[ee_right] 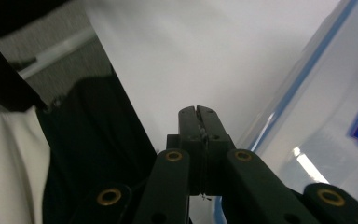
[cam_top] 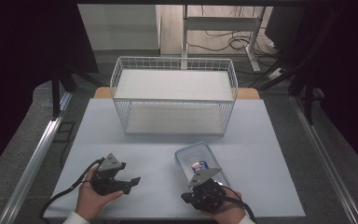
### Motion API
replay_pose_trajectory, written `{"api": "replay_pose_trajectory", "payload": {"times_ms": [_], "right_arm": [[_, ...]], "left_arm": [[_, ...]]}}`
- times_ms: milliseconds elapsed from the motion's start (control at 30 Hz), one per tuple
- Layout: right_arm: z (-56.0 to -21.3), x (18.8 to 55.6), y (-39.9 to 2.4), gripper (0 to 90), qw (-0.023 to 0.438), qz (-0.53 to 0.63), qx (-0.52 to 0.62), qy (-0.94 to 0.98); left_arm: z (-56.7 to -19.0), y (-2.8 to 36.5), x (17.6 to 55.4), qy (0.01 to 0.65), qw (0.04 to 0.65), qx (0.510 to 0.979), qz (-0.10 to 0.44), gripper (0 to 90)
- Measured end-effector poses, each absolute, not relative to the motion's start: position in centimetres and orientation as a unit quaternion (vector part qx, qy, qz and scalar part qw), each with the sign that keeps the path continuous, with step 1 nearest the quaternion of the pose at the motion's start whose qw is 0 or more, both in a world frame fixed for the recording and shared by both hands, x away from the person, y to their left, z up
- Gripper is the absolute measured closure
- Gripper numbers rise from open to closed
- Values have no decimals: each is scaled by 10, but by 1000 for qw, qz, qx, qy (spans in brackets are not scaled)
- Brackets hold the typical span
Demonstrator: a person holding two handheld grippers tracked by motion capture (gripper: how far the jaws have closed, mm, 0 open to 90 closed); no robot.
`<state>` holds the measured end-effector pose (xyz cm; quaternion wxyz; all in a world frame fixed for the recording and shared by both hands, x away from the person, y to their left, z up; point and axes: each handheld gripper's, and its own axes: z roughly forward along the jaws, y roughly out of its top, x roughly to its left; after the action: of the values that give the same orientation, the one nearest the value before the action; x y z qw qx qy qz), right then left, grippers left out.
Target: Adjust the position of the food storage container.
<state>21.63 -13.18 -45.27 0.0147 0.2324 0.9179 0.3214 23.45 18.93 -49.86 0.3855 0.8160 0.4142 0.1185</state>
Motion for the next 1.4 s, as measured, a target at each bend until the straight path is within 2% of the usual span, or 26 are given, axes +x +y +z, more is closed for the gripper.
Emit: {"api": "replay_pose_trajectory", "payload": {"times_ms": [167,433,567,1033,1400], "right_arm": [[-459,215,-130,891,34,292,235,926],[-460,216,-134,891,30,291,245,924],[-459,217,-141,892,52,277,254,925],[-453,233,-182,892,63,269,284,918],[-451,245,-207,893,90,250,303,915]], "left_arm": [[-499,190,235,412,385,817,119,206],[-498,190,235,412,383,818,119,207],[-498,190,234,412,382,819,119,207],[-499,190,235,412,379,821,116,209],[-500,189,235,412,375,823,116,210]]}}
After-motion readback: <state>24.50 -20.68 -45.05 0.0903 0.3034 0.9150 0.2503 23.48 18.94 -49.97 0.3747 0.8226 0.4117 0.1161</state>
